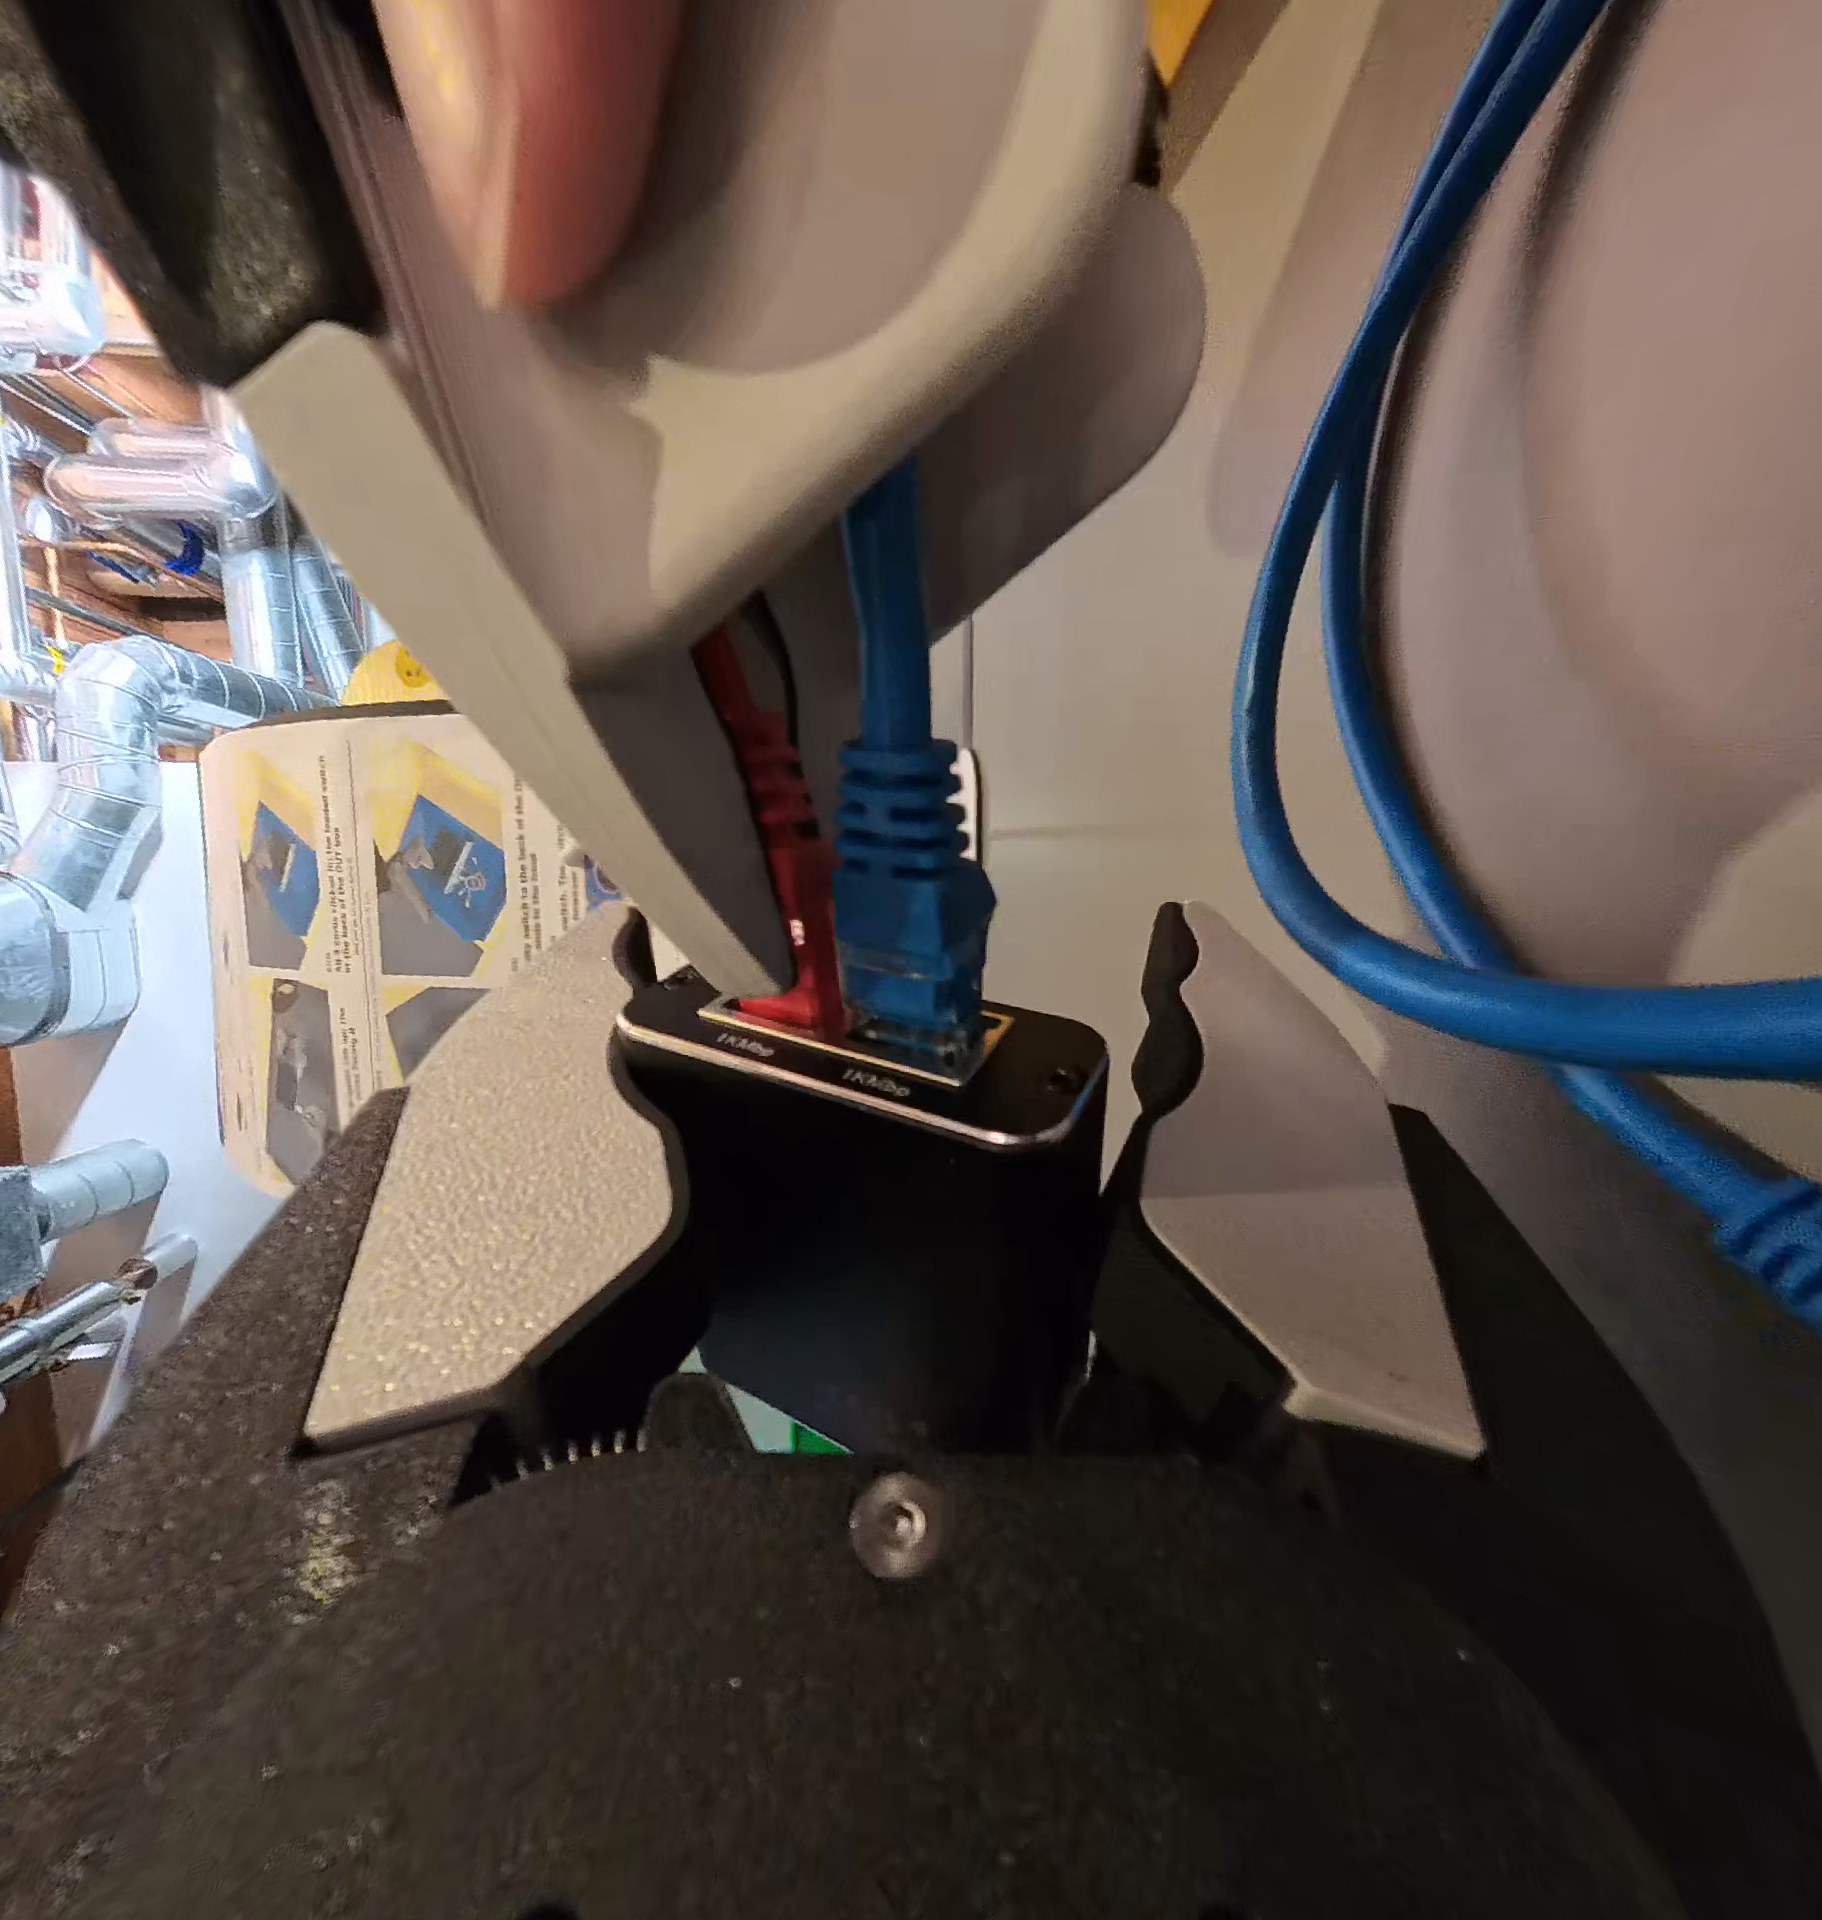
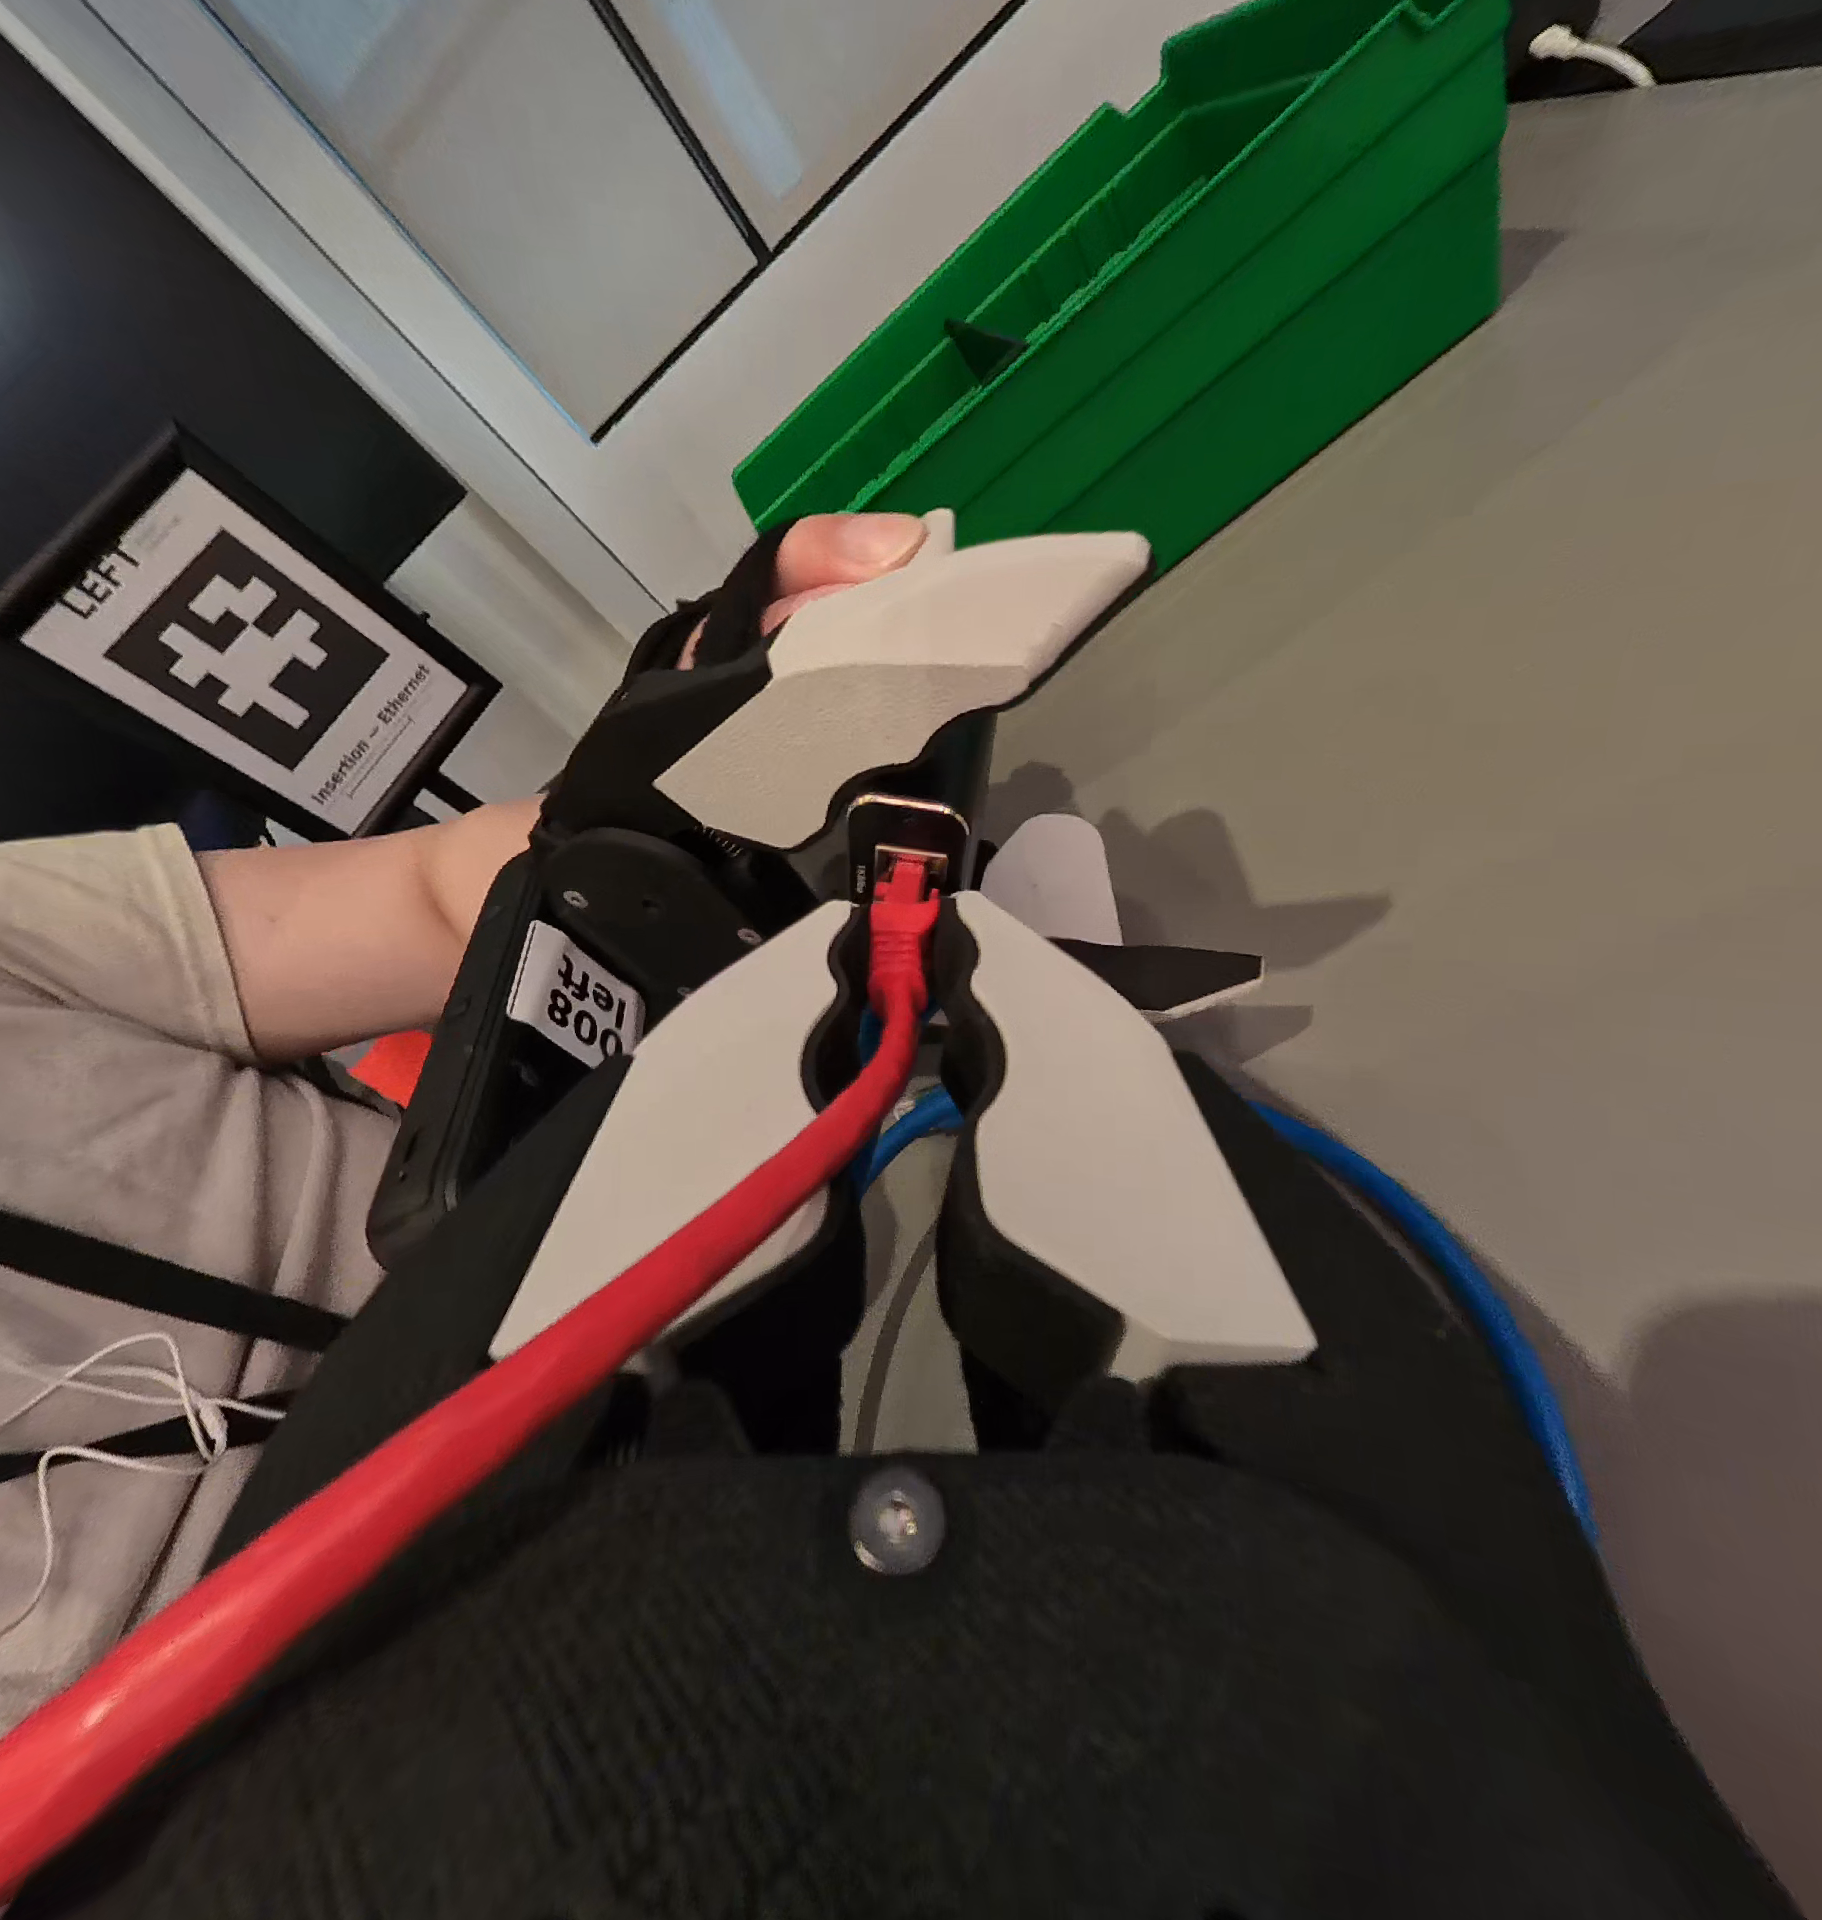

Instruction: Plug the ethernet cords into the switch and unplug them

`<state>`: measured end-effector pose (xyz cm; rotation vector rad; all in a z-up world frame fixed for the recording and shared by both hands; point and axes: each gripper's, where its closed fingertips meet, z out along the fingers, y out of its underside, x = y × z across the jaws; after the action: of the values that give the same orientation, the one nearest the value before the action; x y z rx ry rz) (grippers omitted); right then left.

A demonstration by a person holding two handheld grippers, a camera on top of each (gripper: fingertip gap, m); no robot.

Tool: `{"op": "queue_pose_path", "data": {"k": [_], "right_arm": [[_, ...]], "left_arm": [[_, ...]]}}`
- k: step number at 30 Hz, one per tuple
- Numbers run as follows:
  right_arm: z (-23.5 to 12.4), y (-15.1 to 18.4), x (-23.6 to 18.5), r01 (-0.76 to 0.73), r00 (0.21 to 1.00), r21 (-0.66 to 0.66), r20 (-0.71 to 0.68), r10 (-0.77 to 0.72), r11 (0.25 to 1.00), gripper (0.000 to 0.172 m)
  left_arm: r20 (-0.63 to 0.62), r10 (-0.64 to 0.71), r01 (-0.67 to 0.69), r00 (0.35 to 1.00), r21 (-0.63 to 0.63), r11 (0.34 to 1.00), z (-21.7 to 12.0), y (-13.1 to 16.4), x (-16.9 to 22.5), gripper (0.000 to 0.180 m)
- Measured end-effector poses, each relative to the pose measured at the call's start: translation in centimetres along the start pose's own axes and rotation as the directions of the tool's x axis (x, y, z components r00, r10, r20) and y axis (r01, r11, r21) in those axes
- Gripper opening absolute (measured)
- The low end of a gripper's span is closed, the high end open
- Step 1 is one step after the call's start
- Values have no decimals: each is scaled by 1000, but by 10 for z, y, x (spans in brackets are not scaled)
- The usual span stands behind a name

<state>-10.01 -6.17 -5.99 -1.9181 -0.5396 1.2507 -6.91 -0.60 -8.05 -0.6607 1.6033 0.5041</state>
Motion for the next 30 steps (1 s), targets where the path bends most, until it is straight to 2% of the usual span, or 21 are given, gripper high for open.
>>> {"op": "queue_pose_path", "data": {"k": [6,10,13,17,19,22,27,30], "right_arm": [[-6,5,-2,-2,1000,-65,-26,0,998,13],[-9,8,1,-89,996,-90,-36,86,992,12],[-14,12,0,-86,996,-162,-38,81,983,12],[-15,8,-6,-50,998,-215,-37,43,975,12],[-11,-6,-10,-4,1000,-123,-18,2,992,12],[-3,-24,-19,45,999,45,-12,-45,998,13],[1,-35,-27,291,950,118,-153,-272,949,14],[0,-36,-30,329,937,137,-168,-306,934,14]], "left_arm": [[-20,17,-17,1000,-29,999,-2,-5,3,90],[-49,47,-51,998,-73,996,-1,-4,6,90],[-80,54,-59,995,-59,997,-1,-11,10,90],[-60,43,-45,997,-30,999,-4,-15,3,90],[3,3,-3,1000,-61,998,-5,-10,-10,90],[155,24,-7,988,-111,994,-10,4,-36,90],[252,25,12,967,-144,989,-16,12,-52,89],[277,26,15,961,-143,990,-19,11,-58,89]]}}
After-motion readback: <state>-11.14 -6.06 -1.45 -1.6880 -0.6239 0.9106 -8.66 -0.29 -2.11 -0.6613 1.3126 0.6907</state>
